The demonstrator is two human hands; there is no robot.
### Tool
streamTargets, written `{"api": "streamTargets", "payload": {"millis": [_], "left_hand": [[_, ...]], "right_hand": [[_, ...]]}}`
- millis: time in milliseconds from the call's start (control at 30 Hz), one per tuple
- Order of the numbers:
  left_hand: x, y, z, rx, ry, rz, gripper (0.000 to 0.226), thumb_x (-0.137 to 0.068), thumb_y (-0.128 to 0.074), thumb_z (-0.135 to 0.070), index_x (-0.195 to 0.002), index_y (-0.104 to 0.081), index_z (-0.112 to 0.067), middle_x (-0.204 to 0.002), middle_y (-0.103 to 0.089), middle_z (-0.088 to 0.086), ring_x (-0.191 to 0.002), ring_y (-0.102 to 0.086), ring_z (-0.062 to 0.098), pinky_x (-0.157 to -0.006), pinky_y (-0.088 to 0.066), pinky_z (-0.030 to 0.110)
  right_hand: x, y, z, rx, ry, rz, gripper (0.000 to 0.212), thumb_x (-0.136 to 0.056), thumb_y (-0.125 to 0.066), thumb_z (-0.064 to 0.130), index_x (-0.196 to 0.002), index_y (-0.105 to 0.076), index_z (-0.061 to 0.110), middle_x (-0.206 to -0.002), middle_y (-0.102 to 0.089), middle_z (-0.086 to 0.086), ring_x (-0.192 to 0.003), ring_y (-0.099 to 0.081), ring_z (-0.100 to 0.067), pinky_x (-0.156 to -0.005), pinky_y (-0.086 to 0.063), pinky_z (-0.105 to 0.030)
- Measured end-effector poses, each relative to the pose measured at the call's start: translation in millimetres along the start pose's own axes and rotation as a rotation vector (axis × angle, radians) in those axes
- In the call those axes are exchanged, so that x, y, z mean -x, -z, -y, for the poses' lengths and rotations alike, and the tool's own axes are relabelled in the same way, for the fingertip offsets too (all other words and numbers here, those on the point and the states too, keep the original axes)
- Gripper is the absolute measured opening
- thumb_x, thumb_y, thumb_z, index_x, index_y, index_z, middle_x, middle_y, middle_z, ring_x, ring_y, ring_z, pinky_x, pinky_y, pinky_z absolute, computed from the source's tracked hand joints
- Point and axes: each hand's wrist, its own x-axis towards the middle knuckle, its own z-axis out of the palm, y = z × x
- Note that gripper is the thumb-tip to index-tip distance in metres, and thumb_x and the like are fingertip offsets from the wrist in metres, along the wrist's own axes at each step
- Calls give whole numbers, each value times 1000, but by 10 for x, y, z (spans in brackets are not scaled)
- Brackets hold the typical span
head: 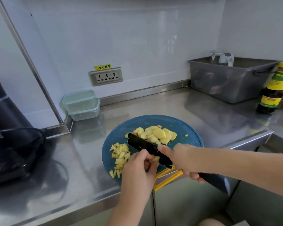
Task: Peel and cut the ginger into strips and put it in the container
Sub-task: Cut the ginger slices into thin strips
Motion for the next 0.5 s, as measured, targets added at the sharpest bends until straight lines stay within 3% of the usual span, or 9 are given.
{"api": "streamTargets", "payload": {"millis": [100, 167, 267, 333, 433, 500], "left_hand": [[-17, -7, 20, -12, -14, -2, 18, -77, -76, -20, -74, -59, -25, -70, -58, -13, -66, -56, 1, -61, -45, 11], [-19, -8, 19, -13, -15, 0, 18, -77, -76, -20, -74, -59, -25, -70, -58, -14, -64, -56, 1, -62, -46, 11], [-13, -1, 11, 0, -9, 0, 22, -77, -76, -19, -72, -56, -26, -69, -58, -12, -63, -57, 2, -63, -46, 13], [-10, 16, -6, 16, 4, 12, 24, -77, -76, -20, -72, -54, -28, -70, -59, -12, -65, -57, 2, -64, -45, 12], [-2, 38, -28, 31, 25, 30, 22, -79, -74, -21, -72, -54, -29, -72, -60, -12, -68, -57, 1, -66, -43, 8], [3, 43, -33, 43, 30, 29, 18, -79, -74, -20, -74, -58, -26, -72, -60, -12, -69, -57, 0, -67, -44, 9]], "right_hand": [[-84, 7, 122, -32, -46, 7, 78, -90, -4, 70, -73, -40, 3, -64, -45, -13, -52, -46, -26, -55, -39, -30], [-42, -14, 95, -43, -58, -9, 81, -89, -3, 70, -81, -46, 1, -64, -44, -15, -57, -47, -30, -56, -39, -30], [-49, -57, 88, -54, 133, -253, 51, -104, -17, 45, -67, -34, 13, -63, -40, -6, -78, -59, -37, -53, -36, -24], [-81, -72, 179, -119, 214, -305, 43, -107, -19, 32, -67, -30, 19, -64, -36, -3, -89, -59, -38, -51, -31, -19], [-112, 2, 357, -145, 56, -184, 50, -105, -13, 42, -96, -54, 14, -64, -45, -16, -63, -53, -32, -65, -46, -29], [-101, 28, 408, -166, 57, -179, 40, -106, -14, 37, -75, -38, 31, -64, -47, -18, -57, -48, -28, -80, -54, -36]]}}
